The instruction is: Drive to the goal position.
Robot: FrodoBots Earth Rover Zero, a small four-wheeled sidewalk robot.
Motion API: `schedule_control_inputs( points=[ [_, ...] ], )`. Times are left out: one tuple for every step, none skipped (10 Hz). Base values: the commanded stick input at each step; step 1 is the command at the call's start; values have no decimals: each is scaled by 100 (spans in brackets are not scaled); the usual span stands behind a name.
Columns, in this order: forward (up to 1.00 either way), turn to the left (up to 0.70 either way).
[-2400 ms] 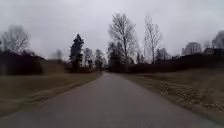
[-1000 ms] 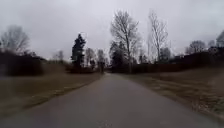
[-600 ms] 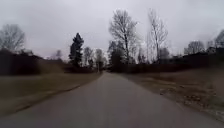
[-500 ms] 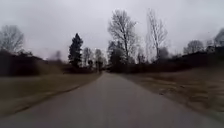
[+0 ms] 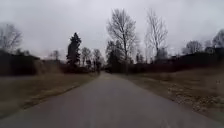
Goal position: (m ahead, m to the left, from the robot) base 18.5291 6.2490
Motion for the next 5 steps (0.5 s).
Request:
schedule_control_inputs(
  points=[
    [100,0],
    [100,0],
    [100,0],
    [100,0],
    [100,0]
  ],
)
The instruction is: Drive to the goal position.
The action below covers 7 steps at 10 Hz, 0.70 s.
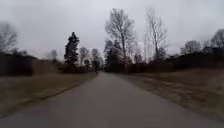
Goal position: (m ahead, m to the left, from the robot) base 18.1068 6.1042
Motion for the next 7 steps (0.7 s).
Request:
schedule_control_inputs(
  points=[
    [100,0],
    [100,5],
    [100,31],
    [100,40],
    [100,29],
    [100,4],
    [100,0]
  ],
)
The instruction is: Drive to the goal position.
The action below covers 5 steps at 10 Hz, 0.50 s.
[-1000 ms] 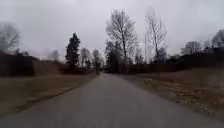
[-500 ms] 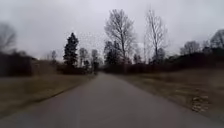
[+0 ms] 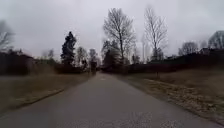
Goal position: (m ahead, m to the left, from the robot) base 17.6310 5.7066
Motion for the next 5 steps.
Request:
schedule_control_inputs(
  points=[
    [100,0],
    [100,0],
    [100,0],
    [100,1],
    [100,2]
  ],
)
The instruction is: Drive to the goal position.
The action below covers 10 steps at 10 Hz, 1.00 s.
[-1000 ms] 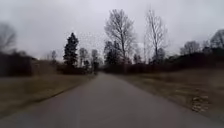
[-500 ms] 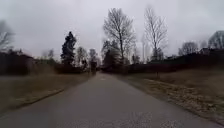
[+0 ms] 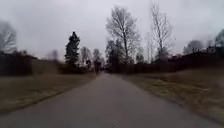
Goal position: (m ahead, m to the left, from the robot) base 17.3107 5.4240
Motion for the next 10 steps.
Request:
schedule_control_inputs(
  points=[
    [100,0],
    [100,11],
    [100,40],
    [100,40],
    [100,20],
    [100,0],
    [100,0],
    [100,0],
    [100,0],
    [100,0]
  ],
)
